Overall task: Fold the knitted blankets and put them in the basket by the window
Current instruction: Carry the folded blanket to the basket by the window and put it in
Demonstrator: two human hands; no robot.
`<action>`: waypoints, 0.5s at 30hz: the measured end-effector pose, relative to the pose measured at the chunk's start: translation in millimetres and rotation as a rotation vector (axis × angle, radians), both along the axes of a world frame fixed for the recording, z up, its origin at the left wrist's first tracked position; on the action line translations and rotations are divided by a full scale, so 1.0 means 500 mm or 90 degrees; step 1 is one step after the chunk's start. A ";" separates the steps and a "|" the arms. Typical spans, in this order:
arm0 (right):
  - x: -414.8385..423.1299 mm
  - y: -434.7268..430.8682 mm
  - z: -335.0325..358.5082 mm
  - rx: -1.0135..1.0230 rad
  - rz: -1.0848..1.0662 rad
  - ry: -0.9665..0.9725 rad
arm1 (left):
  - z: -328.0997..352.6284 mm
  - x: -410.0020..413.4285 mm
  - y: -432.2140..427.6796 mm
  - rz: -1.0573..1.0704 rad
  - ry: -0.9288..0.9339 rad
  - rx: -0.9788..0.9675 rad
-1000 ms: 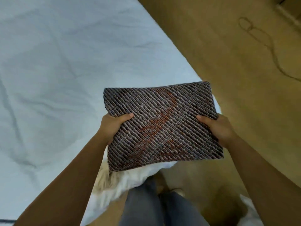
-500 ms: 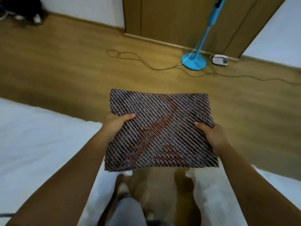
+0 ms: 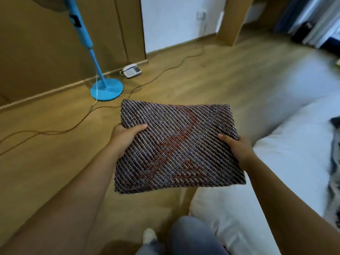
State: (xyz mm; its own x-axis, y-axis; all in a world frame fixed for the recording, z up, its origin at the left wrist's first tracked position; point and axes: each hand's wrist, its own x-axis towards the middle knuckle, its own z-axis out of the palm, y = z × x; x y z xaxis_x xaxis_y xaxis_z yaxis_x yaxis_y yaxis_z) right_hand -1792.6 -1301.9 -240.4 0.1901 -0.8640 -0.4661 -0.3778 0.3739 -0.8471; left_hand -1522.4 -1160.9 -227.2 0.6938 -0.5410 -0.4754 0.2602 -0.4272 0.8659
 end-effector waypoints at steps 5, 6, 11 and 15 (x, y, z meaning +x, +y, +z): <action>-0.029 -0.145 -0.006 -0.009 -0.151 -0.008 | 0.002 0.015 -0.268 -0.137 -0.019 0.010; -0.037 -0.183 -0.008 -0.009 -0.174 -0.012 | 0.000 0.014 -0.326 -0.167 -0.016 0.014; -0.077 -0.394 -0.009 -0.025 -0.253 -0.028 | 0.004 -0.019 -0.617 -0.247 -0.012 0.020; -0.119 -0.559 0.010 -0.025 -0.311 -0.034 | 0.018 -0.061 -0.833 -0.301 -0.017 0.018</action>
State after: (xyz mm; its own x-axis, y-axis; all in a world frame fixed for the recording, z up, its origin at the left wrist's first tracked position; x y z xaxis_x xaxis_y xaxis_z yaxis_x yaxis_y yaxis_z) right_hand -1852.0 -1581.5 -235.4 -0.2184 -0.8748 -0.4325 -0.1217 0.4642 -0.8774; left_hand -1553.0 -1577.2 -218.0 0.3869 -0.7879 -0.4792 0.0090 -0.5164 0.8563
